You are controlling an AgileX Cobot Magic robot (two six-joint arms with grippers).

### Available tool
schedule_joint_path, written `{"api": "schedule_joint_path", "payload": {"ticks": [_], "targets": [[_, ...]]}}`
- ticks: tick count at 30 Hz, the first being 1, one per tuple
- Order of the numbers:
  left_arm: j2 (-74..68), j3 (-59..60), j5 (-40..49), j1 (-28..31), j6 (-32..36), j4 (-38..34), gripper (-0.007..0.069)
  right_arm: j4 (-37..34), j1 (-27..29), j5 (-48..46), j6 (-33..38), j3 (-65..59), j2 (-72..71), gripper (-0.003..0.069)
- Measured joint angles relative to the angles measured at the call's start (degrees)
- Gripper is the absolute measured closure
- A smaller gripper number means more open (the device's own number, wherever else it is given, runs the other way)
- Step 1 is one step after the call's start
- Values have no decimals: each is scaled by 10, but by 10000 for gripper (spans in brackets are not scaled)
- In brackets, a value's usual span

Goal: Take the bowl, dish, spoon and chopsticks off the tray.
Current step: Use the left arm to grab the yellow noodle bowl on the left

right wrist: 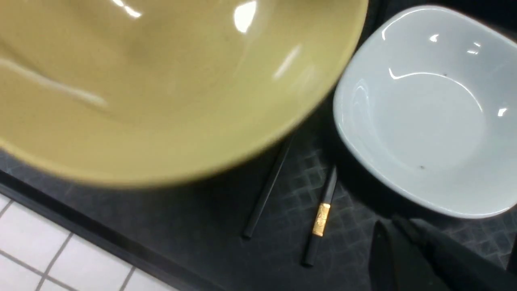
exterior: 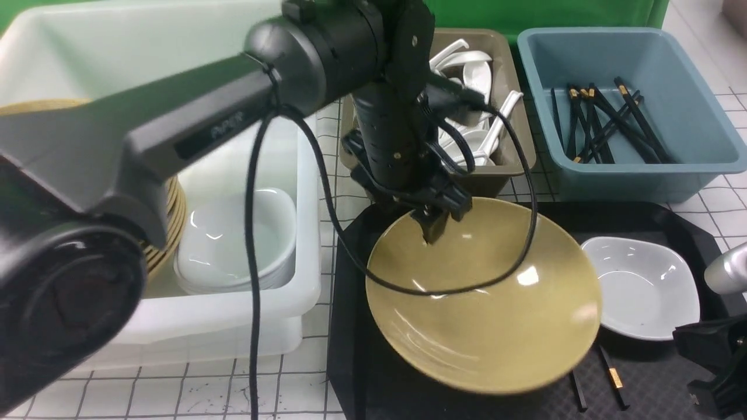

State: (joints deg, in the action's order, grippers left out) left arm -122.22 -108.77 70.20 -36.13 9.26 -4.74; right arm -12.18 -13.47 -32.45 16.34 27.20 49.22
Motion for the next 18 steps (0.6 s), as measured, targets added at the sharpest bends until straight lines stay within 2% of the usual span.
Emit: {"api": "schedule_joint_path", "payload": {"ticks": [3,5,6,7,8,11,13,18], "targets": [[-30,0,0,0,19,-6,181,0,0,0,0,0,0,610],[-46,0,0,0,30,-8,251,0,0,0,0,0,0,610],[-51,0,0,0,34,-11,295,0,0,0,0,0,0,610],[-53,-1,1,0,44,-25,393,0,0,0,0,0,0,610],[-46,-4,3,1,51,-43,457,0,0,0,0,0,0,610],[-19,-16,13,1,67,-68,582,0,0,0,0,0,0,610],[1,-21,9,0,76,-72,612,0,0,0,0,0,0,610],[95,-23,11,27,111,-91,619,0,0,0,-1,0,0,610]]}}
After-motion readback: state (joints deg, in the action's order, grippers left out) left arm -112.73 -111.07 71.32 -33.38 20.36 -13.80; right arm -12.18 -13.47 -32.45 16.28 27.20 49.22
